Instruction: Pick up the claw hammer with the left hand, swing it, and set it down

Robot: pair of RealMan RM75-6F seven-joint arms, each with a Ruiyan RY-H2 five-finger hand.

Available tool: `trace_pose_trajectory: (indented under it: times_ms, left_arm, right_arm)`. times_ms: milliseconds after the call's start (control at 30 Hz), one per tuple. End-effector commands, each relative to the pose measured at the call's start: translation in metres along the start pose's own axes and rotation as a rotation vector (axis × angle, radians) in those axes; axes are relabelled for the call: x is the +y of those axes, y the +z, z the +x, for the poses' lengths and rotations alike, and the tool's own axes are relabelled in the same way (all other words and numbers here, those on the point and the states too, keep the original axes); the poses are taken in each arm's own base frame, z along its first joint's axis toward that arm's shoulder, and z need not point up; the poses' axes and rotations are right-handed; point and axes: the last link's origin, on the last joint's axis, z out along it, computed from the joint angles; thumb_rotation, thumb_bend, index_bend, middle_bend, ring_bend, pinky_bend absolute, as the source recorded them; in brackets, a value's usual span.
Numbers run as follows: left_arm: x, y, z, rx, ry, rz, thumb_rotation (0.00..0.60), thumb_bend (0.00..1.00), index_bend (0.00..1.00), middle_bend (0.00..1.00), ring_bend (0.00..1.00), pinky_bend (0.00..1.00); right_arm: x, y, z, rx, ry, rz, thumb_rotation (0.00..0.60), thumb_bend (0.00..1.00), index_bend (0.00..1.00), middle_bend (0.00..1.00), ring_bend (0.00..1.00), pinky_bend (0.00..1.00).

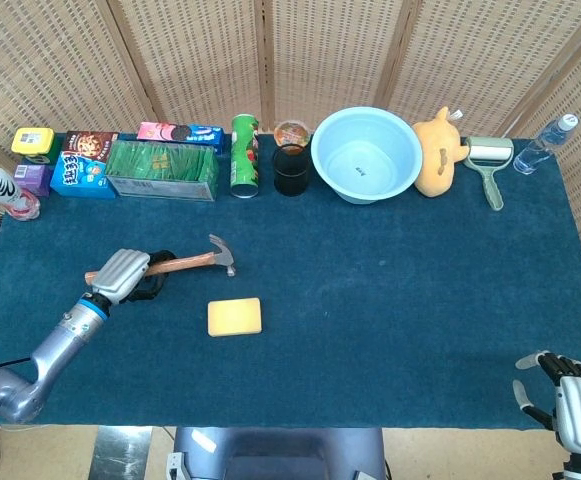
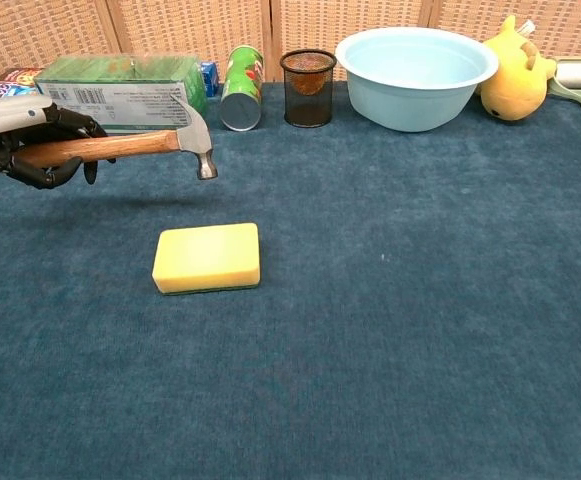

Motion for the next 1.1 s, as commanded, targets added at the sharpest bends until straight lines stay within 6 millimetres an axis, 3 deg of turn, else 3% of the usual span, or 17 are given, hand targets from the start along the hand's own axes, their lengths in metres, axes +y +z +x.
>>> trace_pose_trajectory:
  times_ms: [33,400,767,1100]
  left_arm:
    - [0.007,-0.008,0.004,0.031,0.072,-0.046,0.6,0.67,0.51,0.64,0.64,0.7]
    - [0.029,-0.045,0.002,0.096,0.313,-0.148,0.6,0.67,0.52,0.65,0.67,0.73]
    - [0.042,-0.052,-0.006,0.136,0.315,-0.185,0.6,0.67,0.52,0.65,0.67,0.73]
    - [0.031,-0.052,-0.04,0.048,0.454,-0.151,0.6,0.67,0.52,0.65,0.67,0.73]
  right_arm:
    - [0.0,0.0,0.0,-0.003,-0.002,0.0,0.6,0.38,0.47,0.46,0.42,0.34]
    - [-0.004,0.001,-0.001,-0.012,-0.012,0.004,0.6,0.38,0.47,0.46,0.42,0.34]
    - [-0.001,-0.004,0.004,0.002,-0.015,-0.009,0.6,0.38,0.47,0.46,0.42,0.34]
    - [0.001,-0.004,0.002,-0.002,-0.013,-0.016,0.6,0.38,0.47,0.46,0.42,0.34]
